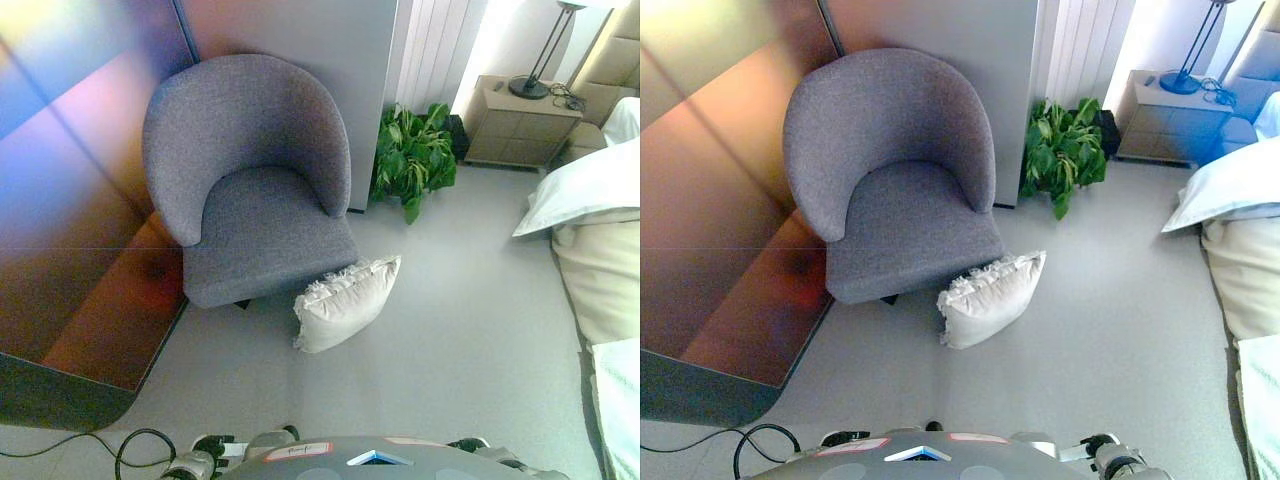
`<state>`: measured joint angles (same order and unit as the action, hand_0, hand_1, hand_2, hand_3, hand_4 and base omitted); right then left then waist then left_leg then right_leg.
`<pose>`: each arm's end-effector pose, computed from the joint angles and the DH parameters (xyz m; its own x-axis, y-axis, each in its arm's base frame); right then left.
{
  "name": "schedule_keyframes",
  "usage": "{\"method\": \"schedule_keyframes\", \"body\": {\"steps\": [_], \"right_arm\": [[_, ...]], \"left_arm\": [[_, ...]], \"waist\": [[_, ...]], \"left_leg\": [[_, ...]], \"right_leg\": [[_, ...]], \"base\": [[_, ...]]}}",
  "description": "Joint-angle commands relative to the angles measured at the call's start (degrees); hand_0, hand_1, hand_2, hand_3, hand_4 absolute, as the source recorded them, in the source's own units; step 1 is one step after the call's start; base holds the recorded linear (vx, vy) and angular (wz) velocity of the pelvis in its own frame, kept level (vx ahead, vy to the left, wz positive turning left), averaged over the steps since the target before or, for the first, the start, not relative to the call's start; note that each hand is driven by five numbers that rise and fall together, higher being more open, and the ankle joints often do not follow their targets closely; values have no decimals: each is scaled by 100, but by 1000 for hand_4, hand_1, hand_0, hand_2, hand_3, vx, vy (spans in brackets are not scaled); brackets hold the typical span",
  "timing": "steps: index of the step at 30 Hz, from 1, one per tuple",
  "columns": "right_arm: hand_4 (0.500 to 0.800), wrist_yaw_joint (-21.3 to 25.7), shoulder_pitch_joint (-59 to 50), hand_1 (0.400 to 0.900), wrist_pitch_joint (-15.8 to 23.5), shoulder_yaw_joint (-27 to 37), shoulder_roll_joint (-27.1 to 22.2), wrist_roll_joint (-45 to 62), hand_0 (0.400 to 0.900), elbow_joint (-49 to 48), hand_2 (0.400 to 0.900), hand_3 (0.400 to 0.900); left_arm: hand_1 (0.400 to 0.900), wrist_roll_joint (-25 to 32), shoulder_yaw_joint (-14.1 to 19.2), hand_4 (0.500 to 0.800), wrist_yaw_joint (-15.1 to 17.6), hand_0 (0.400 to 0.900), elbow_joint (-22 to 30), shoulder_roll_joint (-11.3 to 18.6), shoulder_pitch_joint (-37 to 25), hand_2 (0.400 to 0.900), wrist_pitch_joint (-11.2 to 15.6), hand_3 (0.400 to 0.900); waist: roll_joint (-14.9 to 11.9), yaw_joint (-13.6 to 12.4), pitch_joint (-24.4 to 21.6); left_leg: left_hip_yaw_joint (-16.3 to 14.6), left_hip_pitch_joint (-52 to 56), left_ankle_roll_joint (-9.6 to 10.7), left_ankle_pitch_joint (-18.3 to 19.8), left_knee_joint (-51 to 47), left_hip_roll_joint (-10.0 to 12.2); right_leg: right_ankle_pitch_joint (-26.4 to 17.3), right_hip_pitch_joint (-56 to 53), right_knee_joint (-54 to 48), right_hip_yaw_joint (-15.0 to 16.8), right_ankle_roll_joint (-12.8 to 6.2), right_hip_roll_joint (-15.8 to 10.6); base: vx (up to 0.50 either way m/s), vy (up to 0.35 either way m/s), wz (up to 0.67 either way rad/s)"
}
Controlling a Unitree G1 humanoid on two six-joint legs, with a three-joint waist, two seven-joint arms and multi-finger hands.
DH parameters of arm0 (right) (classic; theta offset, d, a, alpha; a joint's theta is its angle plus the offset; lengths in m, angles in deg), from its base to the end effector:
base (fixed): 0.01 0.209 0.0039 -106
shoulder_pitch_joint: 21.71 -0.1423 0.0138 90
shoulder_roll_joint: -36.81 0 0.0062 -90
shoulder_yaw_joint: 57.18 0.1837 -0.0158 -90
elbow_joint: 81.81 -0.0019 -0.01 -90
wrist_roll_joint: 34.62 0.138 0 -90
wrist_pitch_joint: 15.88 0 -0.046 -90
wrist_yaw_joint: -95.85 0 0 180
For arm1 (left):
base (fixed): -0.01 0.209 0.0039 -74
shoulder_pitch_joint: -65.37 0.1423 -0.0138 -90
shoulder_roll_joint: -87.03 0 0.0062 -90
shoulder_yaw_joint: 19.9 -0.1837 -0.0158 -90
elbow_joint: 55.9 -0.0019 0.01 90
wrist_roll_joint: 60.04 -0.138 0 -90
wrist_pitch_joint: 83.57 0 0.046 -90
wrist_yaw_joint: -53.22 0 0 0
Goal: Pick up the pillow and put it on the sofa.
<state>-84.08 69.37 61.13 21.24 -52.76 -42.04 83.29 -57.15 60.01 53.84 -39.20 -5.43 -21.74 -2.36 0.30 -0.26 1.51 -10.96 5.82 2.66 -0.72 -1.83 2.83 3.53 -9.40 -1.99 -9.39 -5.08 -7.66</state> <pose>0.0398 -0.2396 -0.1177 0.0219 -0.2900 -0.9568 -0.3219 0.9040 -0.2814 0.0365 0.2251 -0.1216 0.0857 0.2130 -0.9733 0.1236 0.9671 0.2225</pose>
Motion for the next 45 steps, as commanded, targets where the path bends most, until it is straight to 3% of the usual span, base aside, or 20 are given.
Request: {"method": "schedule_keyframes", "body": {"steps": [1, 8, 17, 29, 33, 36, 37, 38, 39, 42, 43, 45], "right_arm": [[800, -16, -337, 900, -60, -233, -5, 12, 900, 164, 900, 900], [800, 202, -282, 900, -123, -332, 45, -292, 900, 129, 900, 900], [800, 493, -351, 900, 507, -507, -47, -819, 900, -114, 900, 900], [800, 382, -315, 900, 340, -725, -37, -867, 900, -195, 900, 900], [800, 330, -291, 900, 300, -710, -51, -744, 900, -233, 900, 900], [800, 294, -284, 900, 366, -748, -158, -862, 900, -319, 900, 900], [800, 265, -273, 900, 361, -756, -205, -986, 900, -359, 900, 900], [800, 258, -259, 900, 302, -818, -257, -1043, 900, -415, 900, 900], [800, 277, -289, 900, 261, -879, -294, -1033, 900, -417, 900, 900], [800, 306, -443, 900, 323, -880, -340, -1015, 900, -261, 900, 900], [800, 294, -496, 900, 316, -882, -353, -980, 900, -243, 900, 900], [800, 287, -523, 900, 271, -911, -348, -834, 900, -289, 900, 900]], "left_arm": [[900, -60, -25, 800, -15, 900, -245, 82, -220, 900, -226, 900], [900, -94, -47, 800, 3, 900, -264, 38, -178, 900, -222, 900], [900, -73, -83, 800, 48, 900, -189, 68, -193, 900, -356, 900], [900, -165, -147, 800, -22, 900, -159, 96, -278, 900, -512, 900], [900, -163, -207, 800, -30, 900, -162, 142, -303, 900, -706, 900], [900, 72, -191, 800, 59, 900, -117, 116, -319, 900, -722, 900], [900, 137, -195, 800, 70, 900, -103, 108, -305, 900, -678, 900], [900, 213, -226, 800, 82, 900, -92, 91, -302, 900, -639, 900], [900, 281, -236, 800, 115, 900, -71, 49, -287, 900, -605, 900], [900, 303, -264, 800, 87, 900, -66, 13, -295, 900, -552, 900], [900, 281, -269, 800, 82, 900, -65, 21, -299, 900, -556, 900], [900, 164, -262, 800, 62, 900, -104, 32, -263, 900, -552, 900]], "waist": [[-248, -84, 139], [-251, -76, 184], [-226, -80, 212], [-178, 5, 315], [-183, 144, 399], [-268, 191, 523], [-259, 190, 555], [-250, 88, 639], [-242, 7, 730], [-138, -136, 882], [-60, -186, 896], [63, -358, 943]], "left_leg": [[-69, 199, -125, 725, 484, -125], [-69, 175, -121, 724, 490, -122], [-26, 145, -129, 728, 495, -134], [-60, 102, -133, 730, 531, -109], [58, -51, -96, 741, 1020, -5], [232, -307, 9, 551, 2246, 102], [281, -435, 70, 330, 2501, 150], [580, -852, 107, 32, 2826, 33], [625, -1187, 92, -49, 2923, 4], [383, -1388, 80, -158, 2154, 222], [373, -1413, 144, -350, 1730, 296], [609, -1587, 297, -820, 976, 371]], "right_leg": [[-743, 408, -258, 82, -165, -150], [-752, 443, -248, 80, -173, -151], [-753, 481, -239, 79, -182, -167], [-708, 579, -114, 53, -154, -175], [-441, 788, 401, 323, 39, -28], [-276, 956, 643, 263, 316, 8], [-238, 996, 689, 217, 396, 21], [-251, 1013, 731, 199, 437, 22], [-233, 1012, 759, 253, 406, 2], [-99, 906, 770, 256, 298, -13], [-39, 857, 775, 230, 264, 25], [143, 572, 739, 316, 216, 124]], "base": [[0, 0, 0], [0, 0, 0], [1, 0, 1], [16, -27, -2], [40, -152, -8], [32, -160, -23], [57, -85, -34], [65, -53, -43], [79, -22, -46], [190, 109, -5], [318, 173, -1], [402, 165, -14]]}}
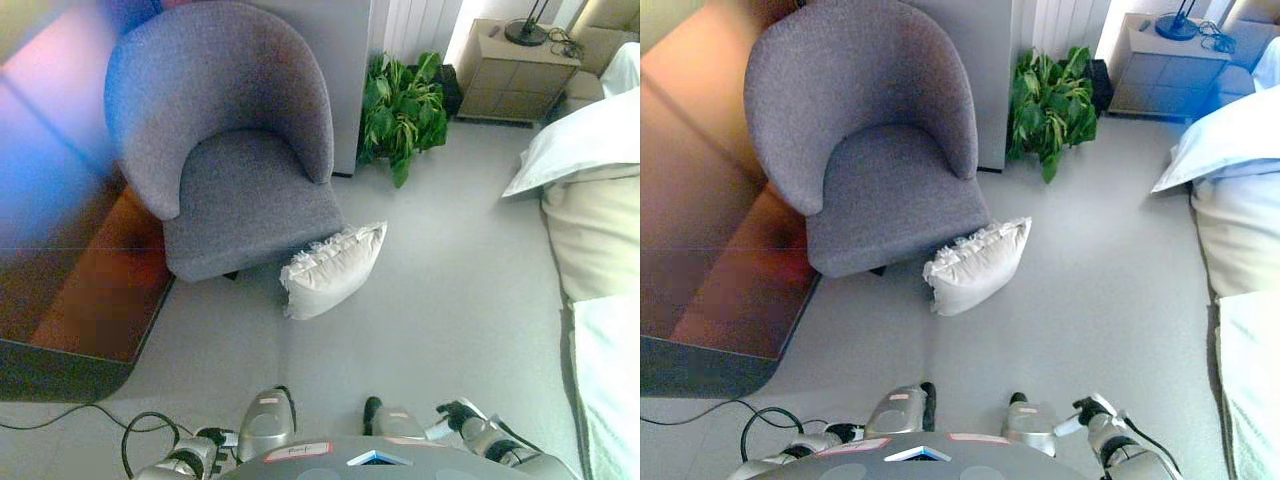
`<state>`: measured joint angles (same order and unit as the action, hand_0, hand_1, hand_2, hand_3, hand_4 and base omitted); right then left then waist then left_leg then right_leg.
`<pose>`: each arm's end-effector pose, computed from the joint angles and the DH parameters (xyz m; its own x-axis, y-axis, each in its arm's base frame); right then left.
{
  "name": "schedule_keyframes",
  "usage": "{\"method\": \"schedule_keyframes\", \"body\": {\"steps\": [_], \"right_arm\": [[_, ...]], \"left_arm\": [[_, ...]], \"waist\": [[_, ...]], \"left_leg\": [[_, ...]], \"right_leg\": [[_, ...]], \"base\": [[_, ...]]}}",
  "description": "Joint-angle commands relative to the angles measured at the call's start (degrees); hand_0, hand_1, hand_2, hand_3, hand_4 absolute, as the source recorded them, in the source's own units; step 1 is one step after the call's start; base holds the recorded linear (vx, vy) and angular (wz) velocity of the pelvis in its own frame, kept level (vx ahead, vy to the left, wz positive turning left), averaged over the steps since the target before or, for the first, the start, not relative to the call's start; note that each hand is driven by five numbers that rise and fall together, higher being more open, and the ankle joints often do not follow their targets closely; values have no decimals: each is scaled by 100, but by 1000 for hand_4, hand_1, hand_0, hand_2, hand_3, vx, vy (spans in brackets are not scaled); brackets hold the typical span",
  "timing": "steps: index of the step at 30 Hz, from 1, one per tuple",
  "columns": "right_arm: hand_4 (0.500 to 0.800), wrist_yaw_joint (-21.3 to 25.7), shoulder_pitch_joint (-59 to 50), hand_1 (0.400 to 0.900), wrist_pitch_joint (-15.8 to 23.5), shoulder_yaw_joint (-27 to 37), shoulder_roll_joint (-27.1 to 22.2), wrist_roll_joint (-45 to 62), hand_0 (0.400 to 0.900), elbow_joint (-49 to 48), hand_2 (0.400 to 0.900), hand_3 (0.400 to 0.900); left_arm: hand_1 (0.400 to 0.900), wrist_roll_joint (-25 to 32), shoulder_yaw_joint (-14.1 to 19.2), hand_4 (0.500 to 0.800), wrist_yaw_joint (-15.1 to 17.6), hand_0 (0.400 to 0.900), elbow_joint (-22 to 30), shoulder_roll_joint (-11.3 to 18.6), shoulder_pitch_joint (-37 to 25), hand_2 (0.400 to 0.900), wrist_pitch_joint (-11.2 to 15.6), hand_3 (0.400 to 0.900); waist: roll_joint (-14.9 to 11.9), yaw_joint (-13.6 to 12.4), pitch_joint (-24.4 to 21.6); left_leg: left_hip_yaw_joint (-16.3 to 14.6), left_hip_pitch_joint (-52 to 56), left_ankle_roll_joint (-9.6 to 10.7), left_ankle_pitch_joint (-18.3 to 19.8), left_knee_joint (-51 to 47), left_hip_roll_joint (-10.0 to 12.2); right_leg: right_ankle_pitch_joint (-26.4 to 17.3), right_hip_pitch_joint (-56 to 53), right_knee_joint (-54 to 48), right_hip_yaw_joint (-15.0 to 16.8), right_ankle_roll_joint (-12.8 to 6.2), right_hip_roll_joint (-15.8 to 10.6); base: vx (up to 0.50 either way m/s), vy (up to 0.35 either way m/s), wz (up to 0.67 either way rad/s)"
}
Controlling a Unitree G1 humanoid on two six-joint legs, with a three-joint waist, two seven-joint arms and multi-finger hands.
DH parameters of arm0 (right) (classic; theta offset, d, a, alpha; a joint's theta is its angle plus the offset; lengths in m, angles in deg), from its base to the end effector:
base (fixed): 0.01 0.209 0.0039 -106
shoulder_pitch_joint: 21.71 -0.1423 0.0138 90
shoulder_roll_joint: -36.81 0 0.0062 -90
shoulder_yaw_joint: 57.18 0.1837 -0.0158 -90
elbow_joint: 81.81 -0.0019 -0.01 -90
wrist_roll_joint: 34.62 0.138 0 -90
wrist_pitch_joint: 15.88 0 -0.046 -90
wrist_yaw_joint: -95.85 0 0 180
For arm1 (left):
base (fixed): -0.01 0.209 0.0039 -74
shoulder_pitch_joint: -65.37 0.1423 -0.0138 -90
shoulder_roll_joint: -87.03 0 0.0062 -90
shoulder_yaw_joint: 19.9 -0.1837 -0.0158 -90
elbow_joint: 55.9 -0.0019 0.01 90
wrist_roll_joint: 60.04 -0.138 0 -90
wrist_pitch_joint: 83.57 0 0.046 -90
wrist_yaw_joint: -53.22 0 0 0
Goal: Pick up the pillow and put it on the sofa.
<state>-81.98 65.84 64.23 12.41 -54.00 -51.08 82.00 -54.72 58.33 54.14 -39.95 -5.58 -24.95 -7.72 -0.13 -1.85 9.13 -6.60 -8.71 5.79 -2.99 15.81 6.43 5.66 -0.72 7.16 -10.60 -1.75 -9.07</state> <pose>0.0684 -0.2383 -0.1139 0.1905 -0.3177 -0.9289 -0.5784 0.7282 -0.3677 0.0509 0.2229 -0.1205 0.0346 0.2189 -0.9751 0.1159 0.9683 0.2215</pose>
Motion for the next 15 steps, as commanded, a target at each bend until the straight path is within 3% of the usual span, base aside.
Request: {"method": "schedule_keyframes", "body": {"steps": [1, 4, 6, 8, 11, 12, 14, 15], "right_arm": [[800, 57, -168, 900, -54, -14, -224, 79, 900, -182, 900, 900], [800, 0, -118, 900, -18, 26, -212, 10, 900, -214, 900, 900], [800, -11, -142, 900, -6, 8, -159, -73, 900, -191, 900, 900], [800, 82, -166, 900, -60, 44, -126, -28, 900, -231, 900, 900], [800, 26, -142, 900, -93, 39, -141, -146, 900, -330, 900, 900], [800, 78, -95, 900, -52, 66, -134, -63, 900, -343, 900, 900], [800, 208, -9, 900, 65, 142, -155, 22, 900, -383, 900, 900], [800, 260, 21, 900, 122, 166, -172, 16, 900, -416, 900, 900]], "left_arm": [[900, -122, -92, 800, 38, 900, -36, 35, 83, 900, -17, 900], [900, -189, -36, 800, 30, 900, -18, 30, 149, 900, -38, 900], [900, -143, 29, 800, 19, 900, -4, 57, 132, 900, -78, 900], [900, -111, 15, 800, -44, 900, 9, 132, 37, 900, -74, 900], [900, -92, -38, 800, -131, 900, 96, 281, -140, 900, -76, 900], [900, -201, -72, 800, -202, 900, 101, 356, -191, 900, -131, 900], [900, -266, -178, 800, -255, 900, 109, 446, -205, 900, -167, 900], [900, -290, -208, 800, -267, 900, 124, 468, -193, 900, -202, 900]], "waist": [[113, -248, 183], [52, -377, 110], [-15, -440, 24], [-30, -410, 28], [-76, -423, -23], [-103, -415, -67], [-29, -325, -107], [9, -282, -101]], "left_leg": [[201, -205, 8, -666, -925, 20], [245, -391, -36, -504, -882, -44], [278, -357, -143, -161, -870, -145], [110, -421, -196, 68, -456, -116], [69, -656, -448, 406, 158, -163], [34, -563, -601, 486, 79, -273], [62, -306, -774, 571, -90, -395], [44, -192, -816, 612, -143, -416]], "right_leg": [[-1, -438, -203, 487, -127, 271], [148, -843, -290, 608, -224, 128], [161, -937, -287, 658, -378, -103], [196, -887, -26, 600, -428, -312], [256, -1003, 412, 723, -445, -616], [-225, -908, 933, 768, -489, -821], [-793, -384, 1765, 913, -468, -887], [-869, -106, 2018, 942, -423, -883]], "base": [[420, 153, -17], [409, 200, -22], [421, 274, -31], [361, 246, -2], [341, 206, 0], [278, 159, 8], [316, 199, 22], [356, 215, 21]]}}
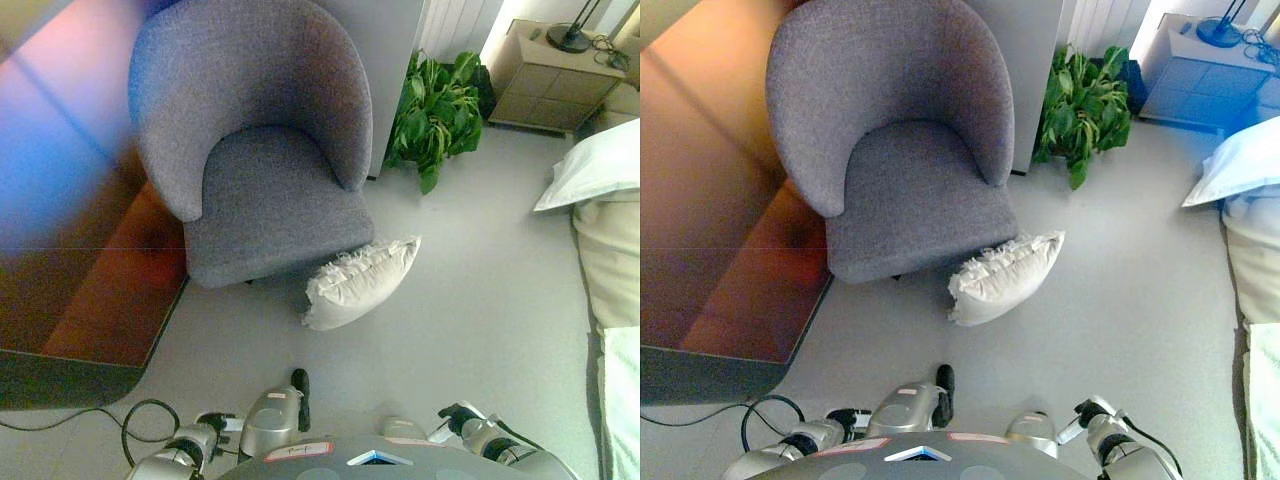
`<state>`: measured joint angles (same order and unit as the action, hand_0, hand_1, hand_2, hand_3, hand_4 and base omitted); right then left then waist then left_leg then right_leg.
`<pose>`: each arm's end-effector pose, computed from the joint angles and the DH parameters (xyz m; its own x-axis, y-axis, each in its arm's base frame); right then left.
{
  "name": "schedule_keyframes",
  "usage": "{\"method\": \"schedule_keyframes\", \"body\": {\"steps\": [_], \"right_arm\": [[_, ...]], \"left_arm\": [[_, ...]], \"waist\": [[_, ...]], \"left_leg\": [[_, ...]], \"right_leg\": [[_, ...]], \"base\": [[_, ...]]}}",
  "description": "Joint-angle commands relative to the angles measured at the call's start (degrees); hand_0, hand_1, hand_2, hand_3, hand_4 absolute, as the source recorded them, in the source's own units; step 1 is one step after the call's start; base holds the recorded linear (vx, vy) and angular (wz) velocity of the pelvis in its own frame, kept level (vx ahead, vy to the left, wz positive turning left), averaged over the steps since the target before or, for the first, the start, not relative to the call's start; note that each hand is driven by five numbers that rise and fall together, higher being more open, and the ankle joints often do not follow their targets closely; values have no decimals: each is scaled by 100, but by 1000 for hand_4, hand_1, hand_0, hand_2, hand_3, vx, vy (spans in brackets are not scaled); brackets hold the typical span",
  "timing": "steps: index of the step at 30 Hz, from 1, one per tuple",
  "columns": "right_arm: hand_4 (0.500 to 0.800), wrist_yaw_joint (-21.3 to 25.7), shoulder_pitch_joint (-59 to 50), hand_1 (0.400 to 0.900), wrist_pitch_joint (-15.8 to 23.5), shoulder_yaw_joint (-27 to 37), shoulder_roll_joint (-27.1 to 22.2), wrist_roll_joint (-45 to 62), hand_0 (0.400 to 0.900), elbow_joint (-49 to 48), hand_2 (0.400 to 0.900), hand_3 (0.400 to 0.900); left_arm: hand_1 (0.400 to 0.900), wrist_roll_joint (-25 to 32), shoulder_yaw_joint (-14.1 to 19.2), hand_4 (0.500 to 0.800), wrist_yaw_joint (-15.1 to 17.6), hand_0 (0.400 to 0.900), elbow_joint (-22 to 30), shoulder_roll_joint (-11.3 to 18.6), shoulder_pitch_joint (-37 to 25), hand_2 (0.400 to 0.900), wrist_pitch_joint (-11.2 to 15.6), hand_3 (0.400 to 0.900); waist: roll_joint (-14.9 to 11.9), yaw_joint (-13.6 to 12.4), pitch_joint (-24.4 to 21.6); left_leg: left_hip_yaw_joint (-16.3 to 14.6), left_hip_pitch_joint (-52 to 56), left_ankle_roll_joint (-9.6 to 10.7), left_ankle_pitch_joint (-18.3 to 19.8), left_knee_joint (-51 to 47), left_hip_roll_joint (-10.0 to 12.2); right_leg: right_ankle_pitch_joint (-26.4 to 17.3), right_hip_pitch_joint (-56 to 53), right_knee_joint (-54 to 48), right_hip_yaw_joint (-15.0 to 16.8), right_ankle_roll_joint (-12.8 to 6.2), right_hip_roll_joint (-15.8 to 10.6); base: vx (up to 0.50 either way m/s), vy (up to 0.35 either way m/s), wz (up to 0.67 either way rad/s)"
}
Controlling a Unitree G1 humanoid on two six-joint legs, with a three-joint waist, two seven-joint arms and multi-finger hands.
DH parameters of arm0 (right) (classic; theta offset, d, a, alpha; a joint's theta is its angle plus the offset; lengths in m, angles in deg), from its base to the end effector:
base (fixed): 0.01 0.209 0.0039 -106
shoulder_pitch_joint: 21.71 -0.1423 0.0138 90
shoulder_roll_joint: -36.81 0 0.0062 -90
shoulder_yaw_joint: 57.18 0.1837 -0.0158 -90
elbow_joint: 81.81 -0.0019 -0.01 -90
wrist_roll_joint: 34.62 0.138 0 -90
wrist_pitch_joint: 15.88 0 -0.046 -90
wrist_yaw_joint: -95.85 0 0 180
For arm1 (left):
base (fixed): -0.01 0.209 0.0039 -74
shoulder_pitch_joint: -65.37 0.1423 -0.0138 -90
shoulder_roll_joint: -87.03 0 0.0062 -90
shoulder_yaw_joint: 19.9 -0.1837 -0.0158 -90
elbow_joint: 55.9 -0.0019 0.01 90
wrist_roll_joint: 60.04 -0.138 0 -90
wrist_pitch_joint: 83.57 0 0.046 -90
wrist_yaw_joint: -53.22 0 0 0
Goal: Pick up the pillow and put it on the sofa.
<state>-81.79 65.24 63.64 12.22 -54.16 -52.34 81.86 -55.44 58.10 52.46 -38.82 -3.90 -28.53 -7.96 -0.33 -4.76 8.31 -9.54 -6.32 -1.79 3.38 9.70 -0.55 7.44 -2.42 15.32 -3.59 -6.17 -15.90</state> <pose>0.0724 -0.2392 -0.1129 0.2000 -0.3293 -0.9228 -0.5948 0.7076 -0.3814 0.0777 0.2313 -0.1138 0.1085 0.2170 -0.9701 0.1363 0.9634 0.2308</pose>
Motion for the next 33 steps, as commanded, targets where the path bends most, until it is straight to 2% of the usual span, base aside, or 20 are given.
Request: {"method": "schedule_keyframes", "body": {"steps": [1, 3, 4, 5, 6, 8, 9, 10, 12, 15, 19, 26, 33], "right_arm": [[800, 317, 85, 900, 223, 180, -194, 56, 900, -473, 900, 900], [800, 556, 18, 900, 290, 75, -242, -54, 900, -505, 900, 900], [800, 802, -176, 900, 335, -36, -319, -153, 900, -513, 900, 900], [800, 972, -318, 900, 357, -86, -354, -201, 900, -504, 900, 900], [800, 1184, -524, 900, 357, -148, -389, -304, 900, -500, 900, 900], [800, 1492, -960, 900, 245, -295, -457, -640, 900, -516, 900, 900], [800, 1748, -1152, 900, 120, -389, -514, -861, 900, -536, 900, 900], [800, 1953, -1251, 900, 70, -428, -548, -1098, 900, -551, 900, 900], [800, 2237, -1303, 900, -98, -507, -595, -1436, 900, -685, 900, 900], [800, 2740, -1499, 900, -288, -653, -819, -1801, 900, -1137, 900, 900], [800, 2890, -2099, 900, -212, -813, -1169, -2154, 900, -1341, 900, 900], [800, 2589, -3568, 900, -290, -1298, -1917, -2137, 900, -1672, 900, 900], [800, 2328, -4674, 900, -164, -1901, -2202, -1924, 900, -1705, 900, 900]], "left_arm": [[900, -201, -254, 800, -81, 900, 39, 329, 162, 900, -251, 900], [900, -70, -360, 800, -53, 900, 80, 371, 109, 900, -340, 900], [900, 44, -419, 800, -43, 900, 105, 426, 5, 900, -327, 900], [900, 69, -422, 800, -33, 900, 111, 450, -52, 900, -299, 900], [900, 93, -404, 800, -30, 900, 102, 479, -120, 900, -269, 900], [900, 176, -427, 800, -37, 900, 93, 536, -243, 900, -155, 900], [900, 260, -463, 800, -28, 900, 89, 533, -285, 900, -75, 900], [900, 341, -469, 800, 13, 900, 81, 509, -289, 900, -37, 900], [900, 388, -448, 800, 121, 900, 189, 454, -188, 900, -103, 900], [900, 416, -467, 800, 145, 900, 239, 394, -11, 900, -28, 900], [900, 434, -478, 800, 54, 900, 190, 397, -19, 900, 44, 900], [900, 522, -574, 800, -8, 900, 179, 402, 49, 900, 153, 900], [900, 575, -641, 800, -94, 900, 303, 437, 94, 900, 143, 900]], "waist": [[94, 106, 29], [139, 217, 129], [132, 250, 288], [104, 250, 378], [44, 254, 496], [-4, 268, 710], [-11, 252, 816], [-27, 236, 853], [-14, 179, 875], [56, 63, 1030], [179, -86, 1160], [481, -430, 1380], [706, -689, 1592]], "left_leg": [[336, -226, -100, 29, 384, 259], [346, -25, -107, 94, 299, 224], [396, -64, -101, 164, 333, 149], [411, -126, -84, 244, 393, 94], [419, -201, -44, 384, 478, 11], [454, -408, 10, 657, 726, -26], [500, -571, 47, 782, 966, -16], [464, -719, 54, 908, 1256, 21], [404, -840, 80, 1018, 1581, 122], [449, -1049, 230, 998, 1780, 326], [576, -1160, 340, 838, 1635, 407], [797, -1535, 499, 723, 1687, 416], [856, -2111, 534, 696, 2007, 407]], "right_leg": [[-1048, 540, 1376, 212, 119, -158], [-845, 1081, 1143, 92, 208, 0], [-806, 1444, 675, -13, 212, 20], [-943, 1664, 409, -89, 165, -60], [-1300, 1954, 55, -164, 49, -208], [-1773, 2440, -334, -111, -117, -411], [-1857, 2582, -408, -65, -149, -508], [-1755, 2549, -419, -76, -155, -559], [-1641, 2406, -319, -157, -163, -593], [-1483, 2545, 163, -275, -202, -669], [-1375, 2690, 348, -369, -228, -727], [-1107, 3195, 988, -422, -248, -932], [-787, 3682, 1588, -419, -192, -1010]], "base": [[255, 115, 8], [158, -21, 3], [5, -162, -4], [-75, -245, -7], [-78, -249, 0], [-89, -260, 13], [-63, -239, 20], [-25, -180, 17], [68, -134, 12], [33, -125, 12], [0, -99, 32], [7, -15, 28], [-12, 6, 15]]}}
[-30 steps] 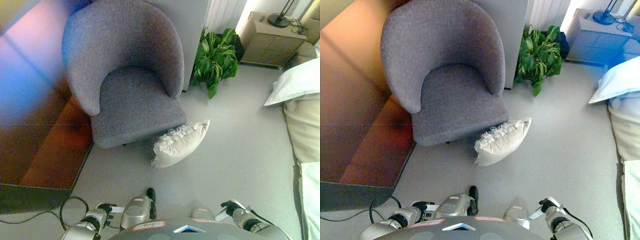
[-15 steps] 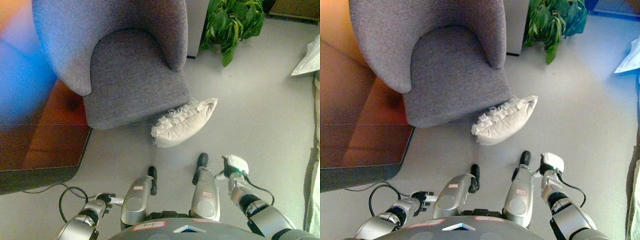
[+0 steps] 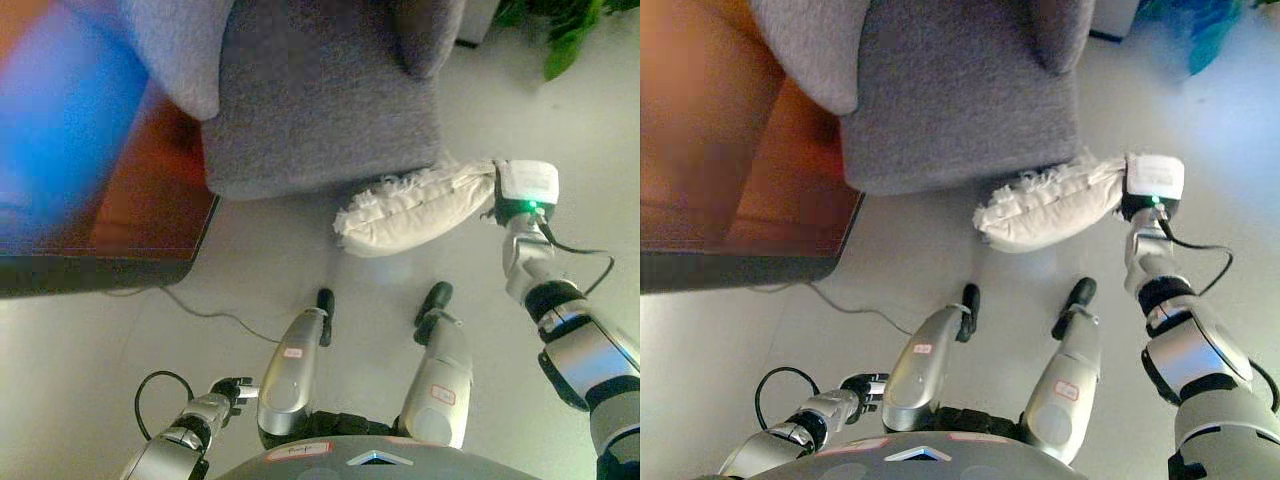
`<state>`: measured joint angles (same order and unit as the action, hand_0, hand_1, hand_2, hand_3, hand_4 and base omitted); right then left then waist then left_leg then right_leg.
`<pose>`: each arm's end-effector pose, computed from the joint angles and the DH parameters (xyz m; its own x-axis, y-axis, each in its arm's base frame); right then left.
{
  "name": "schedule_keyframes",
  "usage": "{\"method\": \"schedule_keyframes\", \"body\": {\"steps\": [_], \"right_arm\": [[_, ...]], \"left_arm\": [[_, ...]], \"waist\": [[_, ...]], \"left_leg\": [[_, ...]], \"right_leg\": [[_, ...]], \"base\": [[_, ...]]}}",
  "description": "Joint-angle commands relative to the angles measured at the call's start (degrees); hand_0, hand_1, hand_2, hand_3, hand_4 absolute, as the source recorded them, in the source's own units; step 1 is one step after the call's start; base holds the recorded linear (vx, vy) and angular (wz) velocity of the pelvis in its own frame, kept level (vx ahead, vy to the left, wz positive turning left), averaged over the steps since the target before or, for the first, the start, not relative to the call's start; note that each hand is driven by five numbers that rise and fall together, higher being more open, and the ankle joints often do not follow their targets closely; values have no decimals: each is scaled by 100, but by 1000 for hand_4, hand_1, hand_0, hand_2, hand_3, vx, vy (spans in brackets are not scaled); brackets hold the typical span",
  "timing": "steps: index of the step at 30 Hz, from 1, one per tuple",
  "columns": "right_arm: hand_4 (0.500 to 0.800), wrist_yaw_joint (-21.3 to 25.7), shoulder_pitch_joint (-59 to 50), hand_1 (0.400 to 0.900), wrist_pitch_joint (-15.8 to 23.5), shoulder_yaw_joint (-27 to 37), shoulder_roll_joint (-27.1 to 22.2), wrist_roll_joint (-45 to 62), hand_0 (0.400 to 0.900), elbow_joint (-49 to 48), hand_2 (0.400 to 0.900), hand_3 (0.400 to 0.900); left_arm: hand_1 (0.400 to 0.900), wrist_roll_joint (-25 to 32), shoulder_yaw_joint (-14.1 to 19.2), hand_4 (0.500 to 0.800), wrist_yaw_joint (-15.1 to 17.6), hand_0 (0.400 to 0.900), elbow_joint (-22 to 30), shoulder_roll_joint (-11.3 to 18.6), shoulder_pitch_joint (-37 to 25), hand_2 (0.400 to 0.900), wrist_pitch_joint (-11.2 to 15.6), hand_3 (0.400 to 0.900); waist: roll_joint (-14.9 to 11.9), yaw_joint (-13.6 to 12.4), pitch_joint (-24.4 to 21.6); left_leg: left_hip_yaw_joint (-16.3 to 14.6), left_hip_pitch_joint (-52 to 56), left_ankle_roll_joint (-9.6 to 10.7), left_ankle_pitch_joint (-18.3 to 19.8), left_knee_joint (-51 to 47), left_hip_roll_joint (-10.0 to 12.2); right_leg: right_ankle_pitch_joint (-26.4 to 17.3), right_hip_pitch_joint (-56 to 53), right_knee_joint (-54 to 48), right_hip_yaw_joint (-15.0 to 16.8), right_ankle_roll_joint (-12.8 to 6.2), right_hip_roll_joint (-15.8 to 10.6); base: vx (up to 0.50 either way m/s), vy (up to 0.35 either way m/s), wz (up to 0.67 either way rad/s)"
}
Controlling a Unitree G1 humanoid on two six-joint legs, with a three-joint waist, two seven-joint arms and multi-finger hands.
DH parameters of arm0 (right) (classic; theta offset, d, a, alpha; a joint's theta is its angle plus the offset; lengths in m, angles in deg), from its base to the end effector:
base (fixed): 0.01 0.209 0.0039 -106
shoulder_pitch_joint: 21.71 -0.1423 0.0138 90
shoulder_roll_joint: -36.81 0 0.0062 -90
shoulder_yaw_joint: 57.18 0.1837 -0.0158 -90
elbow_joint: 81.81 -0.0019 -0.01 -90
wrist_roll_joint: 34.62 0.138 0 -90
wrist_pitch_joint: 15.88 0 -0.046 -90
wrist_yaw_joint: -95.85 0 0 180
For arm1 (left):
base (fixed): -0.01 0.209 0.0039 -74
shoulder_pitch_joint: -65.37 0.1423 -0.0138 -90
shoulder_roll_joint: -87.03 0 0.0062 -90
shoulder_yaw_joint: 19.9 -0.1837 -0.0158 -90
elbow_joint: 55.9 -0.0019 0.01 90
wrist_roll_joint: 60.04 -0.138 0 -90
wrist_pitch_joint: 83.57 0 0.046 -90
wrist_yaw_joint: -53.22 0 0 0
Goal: Pick up the pillow and put it on the sofa.
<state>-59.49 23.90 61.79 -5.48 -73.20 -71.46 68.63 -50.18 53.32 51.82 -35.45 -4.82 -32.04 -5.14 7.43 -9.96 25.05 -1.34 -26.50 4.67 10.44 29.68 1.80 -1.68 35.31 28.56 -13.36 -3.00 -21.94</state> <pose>0.3094 -0.2690 0.0743 0.9609 -0.2659 0.0777 0.0235 -0.2012 -0.9793 0.1112 0.2151 -0.1084 0.2627 0.1344 -0.9555 0.1482 0.9729 0.1776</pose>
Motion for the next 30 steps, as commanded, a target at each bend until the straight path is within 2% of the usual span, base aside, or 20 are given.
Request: {"method": "schedule_keyframes", "body": {"steps": [1, 4, 5, 18, 26, 30], "right_arm": [[800, 52, -647, 900, 11, -173, -297, 4, 900, -397, 900, 900], [800, -49, -853, 900, 17, -321, -316, 106, 900, -477, 900, 900], [800, -131, -898, 900, 25, -352, -320, 156, 900, -533, 900, 900], [800, -295, -964, 900, 82, -366, -138, 460, 900, -659, 900, 900], [800, -387, -1172, 900, 70, -426, -164, 681, 900, -707, 900, 900], [800, -450, -1389, 900, 14, -483, -230, 714, 900, -739, 900, 900]], "left_arm": [[900, 44, -162, 800, -45, 900, -14, 531, 450, 900, -148, 900], [900, 63, -159, 800, -79, 900, 26, 519, 491, 900, -140, 900], [900, 56, -162, 800, -106, 900, 59, 513, 532, 900, -151, 900], [900, 232, -285, 800, -17, 900, 175, 392, 621, 900, 93, 900], [900, 355, -285, 800, 37, 900, 236, 402, 594, 900, 109, 900], [900, 621, -241, 800, 98, 900, 300, 439, 578, 900, 2, 900]], "waist": [[-48, -195, -45], [15, -233, 32], [58, -256, 61], [196, -246, 257], [285, -254, 382], [364, -303, 470]], "left_leg": [[33, -219, -127, 9, 116, 161], [15, -518, -164, 59, 396, 120], [32, -541, -145, 256, 568, 133], [10, -1014, -160, 266, 989, 96], [10, -1385, -187, 233, 1224, 54], [77, -1837, -229, 233, 1530, -18]], "right_leg": [[182, -1, 397, 573, -491, -408], [322, 193, 681, 625, -439, -400], [544, 221, 901, 688, -487, -369], [780, 570, 1385, 823, -391, -340], [932, 904, 1757, 901, -331, -286], [1096, 1332, 2200, 995, -269, -241]], "base": [[-19, 0, 9], [4, 15, 7], [69, 32, 1], [0, 26, 0], [-50, 7, 1], [-92, -4, 4]]}}
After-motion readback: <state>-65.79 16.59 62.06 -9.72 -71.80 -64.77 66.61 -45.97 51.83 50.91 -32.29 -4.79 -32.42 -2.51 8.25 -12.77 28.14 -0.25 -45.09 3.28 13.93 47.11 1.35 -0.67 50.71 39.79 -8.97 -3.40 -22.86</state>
